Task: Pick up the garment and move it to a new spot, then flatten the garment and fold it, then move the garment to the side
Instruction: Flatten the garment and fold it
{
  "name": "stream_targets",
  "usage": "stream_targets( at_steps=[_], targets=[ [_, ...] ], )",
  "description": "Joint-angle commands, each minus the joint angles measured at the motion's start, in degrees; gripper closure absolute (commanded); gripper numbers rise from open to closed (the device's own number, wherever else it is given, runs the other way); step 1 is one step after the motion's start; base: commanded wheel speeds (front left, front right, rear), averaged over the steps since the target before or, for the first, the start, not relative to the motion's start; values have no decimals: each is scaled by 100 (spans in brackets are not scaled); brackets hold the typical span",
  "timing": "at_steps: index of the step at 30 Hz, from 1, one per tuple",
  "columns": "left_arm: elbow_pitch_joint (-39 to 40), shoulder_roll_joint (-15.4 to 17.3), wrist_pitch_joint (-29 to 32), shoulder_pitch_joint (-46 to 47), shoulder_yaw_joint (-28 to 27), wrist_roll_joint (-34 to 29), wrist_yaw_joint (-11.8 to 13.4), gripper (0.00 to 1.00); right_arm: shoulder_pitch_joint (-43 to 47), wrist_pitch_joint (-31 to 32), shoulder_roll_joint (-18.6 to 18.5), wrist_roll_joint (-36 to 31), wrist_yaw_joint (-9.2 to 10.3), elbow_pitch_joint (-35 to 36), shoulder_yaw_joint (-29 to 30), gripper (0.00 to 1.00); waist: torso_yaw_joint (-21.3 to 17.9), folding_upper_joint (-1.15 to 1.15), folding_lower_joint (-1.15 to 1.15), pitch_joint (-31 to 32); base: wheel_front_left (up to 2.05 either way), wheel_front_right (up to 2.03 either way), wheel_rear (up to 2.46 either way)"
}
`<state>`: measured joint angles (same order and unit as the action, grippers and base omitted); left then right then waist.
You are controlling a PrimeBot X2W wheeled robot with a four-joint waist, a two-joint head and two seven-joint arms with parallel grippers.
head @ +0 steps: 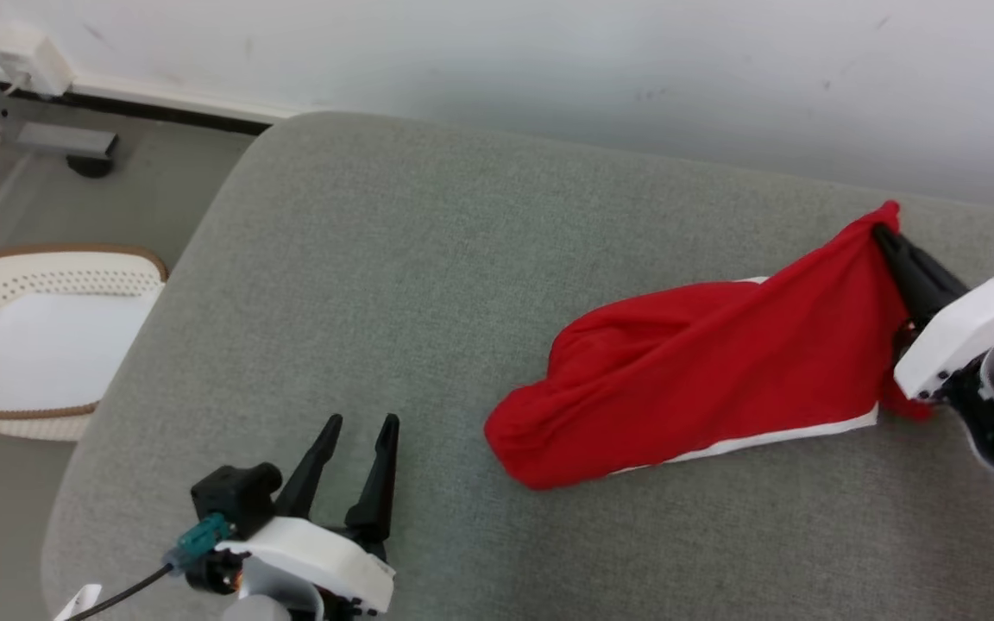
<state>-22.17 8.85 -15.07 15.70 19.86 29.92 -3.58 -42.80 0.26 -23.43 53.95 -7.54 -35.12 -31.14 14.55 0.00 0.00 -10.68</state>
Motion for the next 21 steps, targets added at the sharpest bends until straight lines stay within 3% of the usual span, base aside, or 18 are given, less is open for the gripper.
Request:
stream_targets(
  at_steps=[1,8,9,10,11,12,21],
  targets=[
    [4,-61,-8,95,-30,-31,-44,0,-232,164,-81,58,13,-195,12,100,177,0,0,-320,0,0,0],
    [-72,-268,-8,241,-197,-174,-178,0,-986,442,-106,-64,13,-1356,104,100,440,0,0,-694,0,0,0],
    [-92,-293,-8,250,-215,-204,-195,0,-1027,444,-60,-44,13,-1535,121,86,452,0,0,-691,0,0,0],
    [-116,-311,-8,256,-228,-235,-210,0,-1060,424,-23,-53,13,-1659,104,53,461,0,0,-667,0,0,0],
    [-132,-328,-8,266,-248,-269,-226,0,-1085,362,25,-27,13,-1735,111,53,460,0,0,-636,0,0,0],
    [-145,-340,-8,262,-266,-303,-232,0,-1073,306,71,25,13,-1789,120,0,445,0,0,-590,0,0,0],
    [-235,-301,-8,69,-211,-476,-332,0,-540,-525,172,33,13,-1546,-231,0,21,0,0,62,0,0,0]
  ],
)
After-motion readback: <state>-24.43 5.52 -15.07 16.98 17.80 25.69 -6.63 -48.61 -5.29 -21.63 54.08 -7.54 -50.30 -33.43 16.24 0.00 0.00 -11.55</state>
